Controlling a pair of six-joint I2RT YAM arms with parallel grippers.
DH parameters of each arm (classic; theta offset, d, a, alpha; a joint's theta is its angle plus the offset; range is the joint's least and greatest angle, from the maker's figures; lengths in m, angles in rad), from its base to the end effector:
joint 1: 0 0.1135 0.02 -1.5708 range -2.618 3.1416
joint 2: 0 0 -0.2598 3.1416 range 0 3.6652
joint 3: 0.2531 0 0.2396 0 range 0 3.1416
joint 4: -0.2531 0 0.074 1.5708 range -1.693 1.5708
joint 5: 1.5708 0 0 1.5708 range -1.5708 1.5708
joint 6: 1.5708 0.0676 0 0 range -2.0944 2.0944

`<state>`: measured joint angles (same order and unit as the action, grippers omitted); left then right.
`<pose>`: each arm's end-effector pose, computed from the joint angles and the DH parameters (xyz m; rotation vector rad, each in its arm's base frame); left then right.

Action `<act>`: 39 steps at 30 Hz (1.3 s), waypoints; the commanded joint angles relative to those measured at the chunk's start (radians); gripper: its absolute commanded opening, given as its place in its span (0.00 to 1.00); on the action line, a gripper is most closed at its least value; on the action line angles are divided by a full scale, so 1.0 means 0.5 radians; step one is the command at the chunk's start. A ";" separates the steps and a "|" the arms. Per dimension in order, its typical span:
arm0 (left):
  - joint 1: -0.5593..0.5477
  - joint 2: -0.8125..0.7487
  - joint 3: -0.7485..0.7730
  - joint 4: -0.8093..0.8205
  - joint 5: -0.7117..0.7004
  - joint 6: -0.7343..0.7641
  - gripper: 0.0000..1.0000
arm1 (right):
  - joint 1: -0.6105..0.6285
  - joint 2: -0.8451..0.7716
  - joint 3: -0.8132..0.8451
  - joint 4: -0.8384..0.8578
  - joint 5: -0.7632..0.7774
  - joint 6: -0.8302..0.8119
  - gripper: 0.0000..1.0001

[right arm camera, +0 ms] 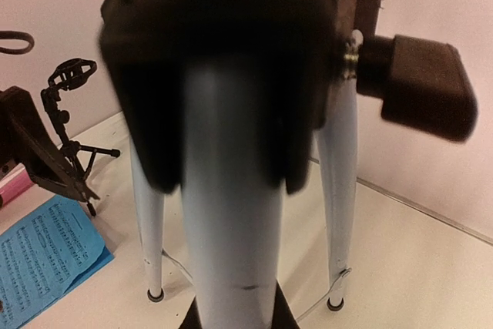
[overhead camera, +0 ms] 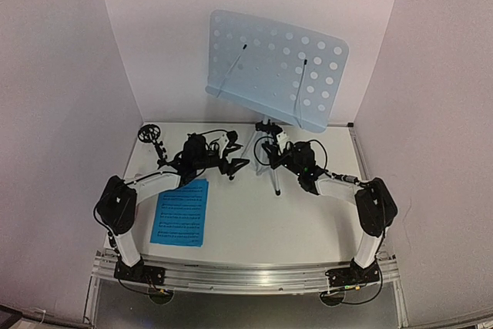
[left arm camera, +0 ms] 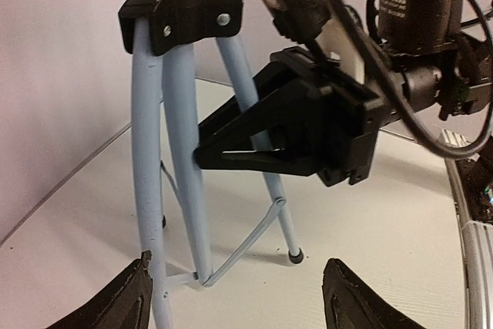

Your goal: Pack up the instrument practice props

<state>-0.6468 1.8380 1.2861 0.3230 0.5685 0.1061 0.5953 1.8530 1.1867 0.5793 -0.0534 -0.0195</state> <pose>0.3333 -0.2973 0.2638 1.0530 1.5249 -0.8910 0.3728 0.2569 0.2545 -0.5473 1.5883 0.4801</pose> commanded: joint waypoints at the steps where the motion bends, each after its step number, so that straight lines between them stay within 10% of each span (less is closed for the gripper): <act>1: -0.001 0.084 -0.045 0.053 -0.202 0.080 0.75 | 0.014 -0.245 0.067 0.422 -0.179 0.070 0.00; 16: -0.001 0.436 0.043 0.013 -0.505 0.126 0.55 | 0.013 -0.224 0.090 0.342 -0.319 0.055 0.00; 26: -0.009 0.532 0.046 0.148 -0.345 0.183 0.01 | 0.013 -0.211 0.069 0.327 -0.390 0.055 0.00; 33: -0.010 0.548 0.005 0.237 -0.410 0.232 0.00 | 0.014 -0.219 0.056 0.232 -0.505 -0.015 0.00; 39: -0.007 0.563 0.001 0.277 -0.486 0.507 0.00 | 0.015 -0.287 -0.015 0.167 -0.481 -0.090 0.23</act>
<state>-0.6532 2.1020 1.2637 0.3760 0.3645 0.2495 0.5794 1.8263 1.1772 0.5478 -0.1969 -0.0748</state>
